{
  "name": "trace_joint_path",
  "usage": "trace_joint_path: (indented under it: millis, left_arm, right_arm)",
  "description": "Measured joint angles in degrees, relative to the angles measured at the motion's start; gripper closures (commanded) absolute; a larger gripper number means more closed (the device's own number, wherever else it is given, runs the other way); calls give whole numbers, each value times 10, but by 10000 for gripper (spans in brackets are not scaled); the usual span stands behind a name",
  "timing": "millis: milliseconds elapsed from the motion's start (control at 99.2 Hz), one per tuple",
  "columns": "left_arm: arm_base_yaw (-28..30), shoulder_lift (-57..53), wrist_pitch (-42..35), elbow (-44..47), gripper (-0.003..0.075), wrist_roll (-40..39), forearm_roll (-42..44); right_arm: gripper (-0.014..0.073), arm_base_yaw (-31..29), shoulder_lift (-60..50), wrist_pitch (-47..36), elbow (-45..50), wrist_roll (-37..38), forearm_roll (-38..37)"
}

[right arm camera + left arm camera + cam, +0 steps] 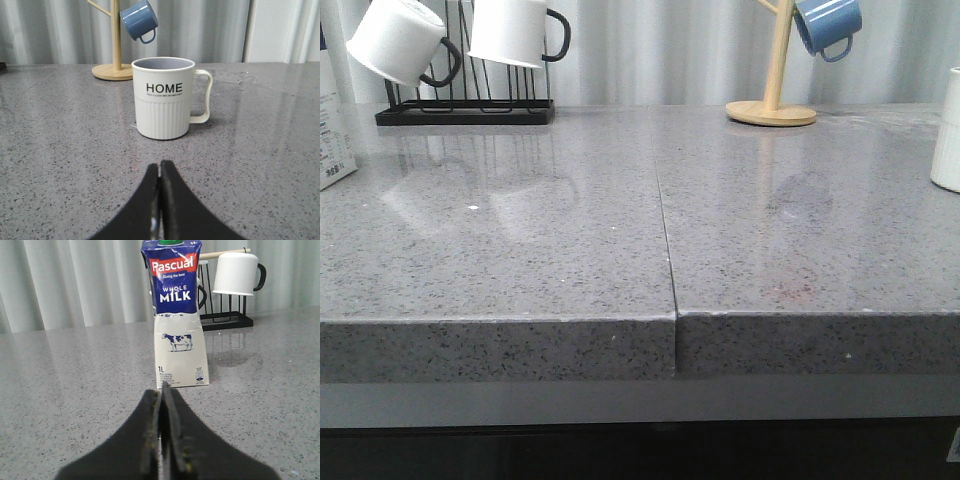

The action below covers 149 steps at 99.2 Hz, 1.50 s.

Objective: Place milk next to cup
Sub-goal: 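Move the right gripper down toward the white HOME mug handle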

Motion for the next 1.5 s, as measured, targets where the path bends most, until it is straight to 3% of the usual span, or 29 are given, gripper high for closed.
trace_joint_path:
  millis: [302,504,826,1028,1149,1350,1501]
  left_arm:
    - [0,0,0,0,741,0,0]
    - [0,0,0,0,741,0,0]
    - [0,0,0,0,741,0,0]
    - [0,0,0,0,741,0,0]
    - [0,0,0,0,741,0,0]
    - [0,0,0,0,741,0,0]
    - [0,0,0,0,741,0,0]
  right_arm:
    - [713,0,0,-17,-2,0,0]
    - [713,0,12,48,-79,0,6]
    - [713,0,210,189,-247,0,8]
    - [705,0,314,186,-287,0,11]
    - [582,0,347,169,-287,0,10]
    - [176,0,368,162,-287,0,1]
    - [159,0,386,136,-287,0,-4]
